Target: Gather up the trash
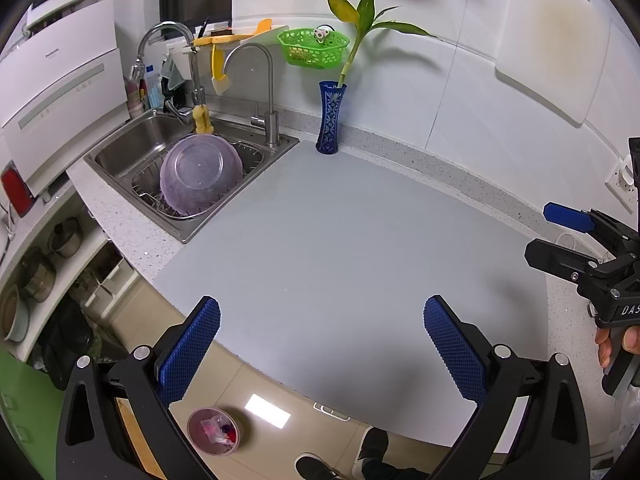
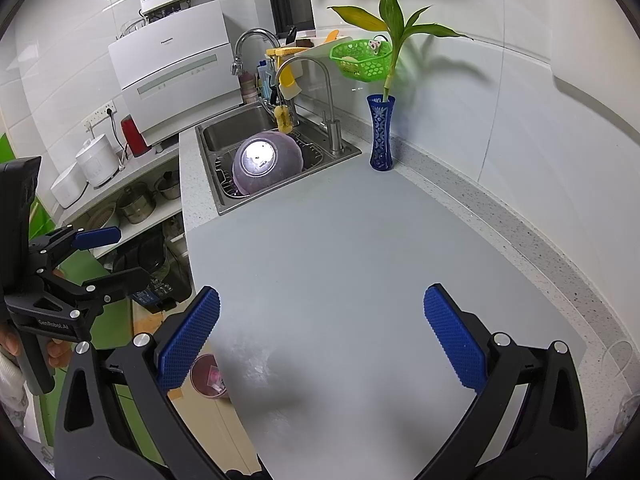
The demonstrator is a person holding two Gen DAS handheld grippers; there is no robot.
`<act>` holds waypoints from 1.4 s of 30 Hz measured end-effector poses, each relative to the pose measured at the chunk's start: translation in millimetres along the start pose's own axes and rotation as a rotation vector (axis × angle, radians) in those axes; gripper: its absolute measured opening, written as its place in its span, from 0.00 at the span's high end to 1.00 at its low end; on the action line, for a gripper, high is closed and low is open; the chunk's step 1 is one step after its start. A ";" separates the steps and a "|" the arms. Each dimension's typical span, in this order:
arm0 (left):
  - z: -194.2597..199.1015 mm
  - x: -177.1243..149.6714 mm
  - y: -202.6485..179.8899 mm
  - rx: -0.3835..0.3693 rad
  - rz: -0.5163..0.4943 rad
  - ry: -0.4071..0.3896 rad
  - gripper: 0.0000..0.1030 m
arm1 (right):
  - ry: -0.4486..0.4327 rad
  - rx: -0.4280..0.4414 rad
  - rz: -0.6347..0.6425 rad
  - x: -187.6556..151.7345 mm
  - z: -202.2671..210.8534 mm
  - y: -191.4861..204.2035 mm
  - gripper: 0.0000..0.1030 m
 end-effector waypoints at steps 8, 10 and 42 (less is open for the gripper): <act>-0.2 1.4 -0.1 0.000 -0.003 -0.003 0.05 | 0.004 0.001 0.003 -3.5 -2.3 -4.2 0.03; -0.4 1.9 0.3 0.001 -0.002 -0.003 0.05 | 0.004 0.001 0.003 -3.2 -2.2 -3.8 0.03; -3.2 4.7 2.4 0.003 0.003 -0.006 0.05 | 0.011 0.004 0.009 -3.7 -3.9 -2.9 0.03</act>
Point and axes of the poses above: each gripper's, at about its wrist camera, not at the fingertips, and z roughly against the way its jaws point, y to its left, x to its top, the point moved 2 cm from there along -z, roughly the way its jaws point, and after that the axes turned 12 degrees about -y, right-handed, at the moved point
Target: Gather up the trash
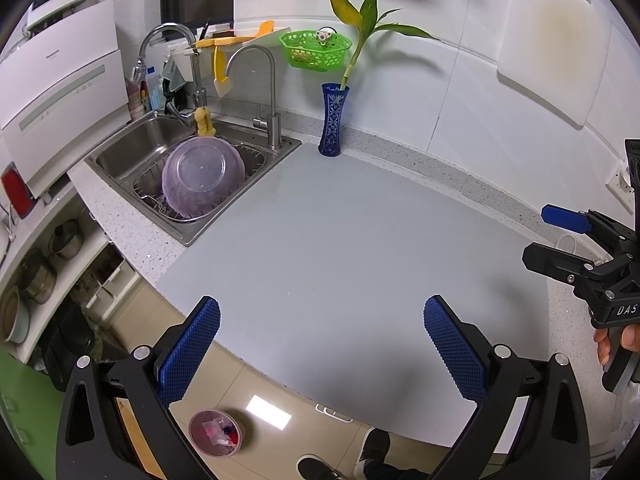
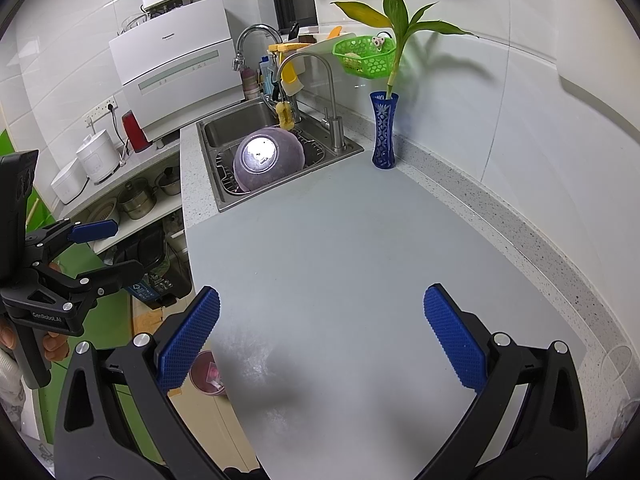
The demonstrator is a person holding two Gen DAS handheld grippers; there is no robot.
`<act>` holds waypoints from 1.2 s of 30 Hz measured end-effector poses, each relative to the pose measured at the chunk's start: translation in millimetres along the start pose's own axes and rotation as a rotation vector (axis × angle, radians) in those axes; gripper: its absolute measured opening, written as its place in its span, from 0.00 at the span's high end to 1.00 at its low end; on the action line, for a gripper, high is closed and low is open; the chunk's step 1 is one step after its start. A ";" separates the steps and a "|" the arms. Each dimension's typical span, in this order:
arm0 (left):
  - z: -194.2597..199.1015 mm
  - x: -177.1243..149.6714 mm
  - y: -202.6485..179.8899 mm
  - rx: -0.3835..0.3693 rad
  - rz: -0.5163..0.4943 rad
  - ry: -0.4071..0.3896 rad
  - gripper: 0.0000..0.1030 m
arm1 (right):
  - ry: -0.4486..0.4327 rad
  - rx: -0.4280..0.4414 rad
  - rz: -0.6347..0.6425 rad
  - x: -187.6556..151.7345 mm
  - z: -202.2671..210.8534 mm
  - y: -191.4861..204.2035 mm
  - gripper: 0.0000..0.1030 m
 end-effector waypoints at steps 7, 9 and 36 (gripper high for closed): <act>-0.6 -0.8 0.5 0.003 0.002 -0.002 0.05 | 0.000 0.001 0.001 0.5 -0.2 0.1 0.03; -0.7 -1.3 0.8 0.002 0.003 -0.002 0.05 | 0.000 -0.001 0.000 0.0 0.3 0.1 0.03; -1.4 1.8 0.9 0.007 0.001 -0.008 0.05 | 0.003 0.008 -0.001 -0.6 -2.1 1.0 0.03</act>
Point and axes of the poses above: each gripper's, at about its wrist camera, not at the fingertips, and z roughly against the way its jaws point, y to its left, x to its top, the point moved 2 cm from there along -z, roughly the way its jaws point, and after that the axes turned 12 degrees about -y, right-handed, at the moved point
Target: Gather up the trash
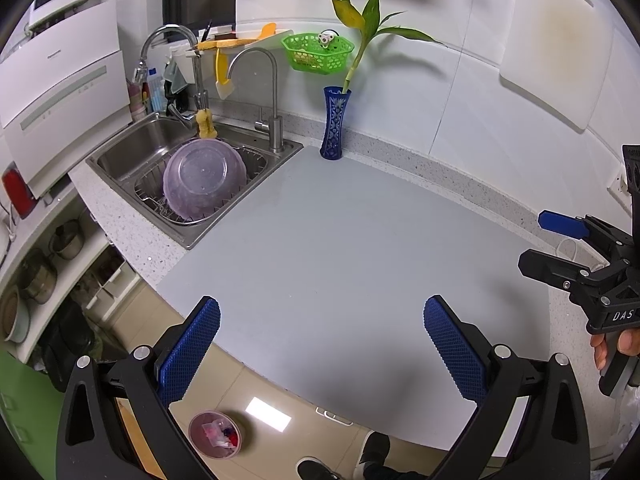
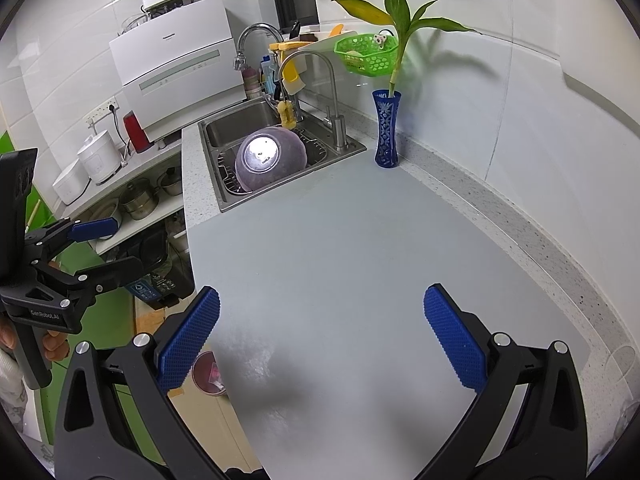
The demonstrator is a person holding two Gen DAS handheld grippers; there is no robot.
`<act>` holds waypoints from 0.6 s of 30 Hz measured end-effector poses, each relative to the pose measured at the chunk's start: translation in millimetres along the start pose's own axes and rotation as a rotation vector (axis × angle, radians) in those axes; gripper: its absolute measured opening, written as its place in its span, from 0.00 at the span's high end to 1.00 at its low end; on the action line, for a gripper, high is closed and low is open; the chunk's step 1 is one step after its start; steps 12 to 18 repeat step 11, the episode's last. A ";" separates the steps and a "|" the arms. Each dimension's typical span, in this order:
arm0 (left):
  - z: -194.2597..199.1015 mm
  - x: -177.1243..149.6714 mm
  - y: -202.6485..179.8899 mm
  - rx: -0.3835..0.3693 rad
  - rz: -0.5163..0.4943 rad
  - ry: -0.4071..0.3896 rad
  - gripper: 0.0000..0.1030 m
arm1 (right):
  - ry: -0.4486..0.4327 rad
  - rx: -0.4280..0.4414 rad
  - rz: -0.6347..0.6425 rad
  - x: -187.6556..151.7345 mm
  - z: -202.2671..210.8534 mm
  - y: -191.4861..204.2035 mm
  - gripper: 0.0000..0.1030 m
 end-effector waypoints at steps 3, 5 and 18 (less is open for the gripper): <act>-2.1 1.4 -0.2 0.006 -0.002 0.005 0.05 | 0.002 0.002 0.002 0.3 -0.3 1.3 0.03; -3.8 2.5 2.3 -0.008 0.028 0.013 0.05 | 0.002 0.005 0.003 2.3 -3.5 1.6 0.03; -6.7 3.1 4.5 -0.009 0.040 0.016 0.05 | 0.003 0.003 0.003 1.8 -3.3 2.5 0.03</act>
Point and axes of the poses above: each gripper's, at about its wrist camera, not at the fingertips, and z roughly against the way its jaws point, y to its left, x to its top, the point moved 2 cm from there along -z, roughly the way its jaws point, and after that the axes turned 12 degrees about -y, right-handed, at the moved point
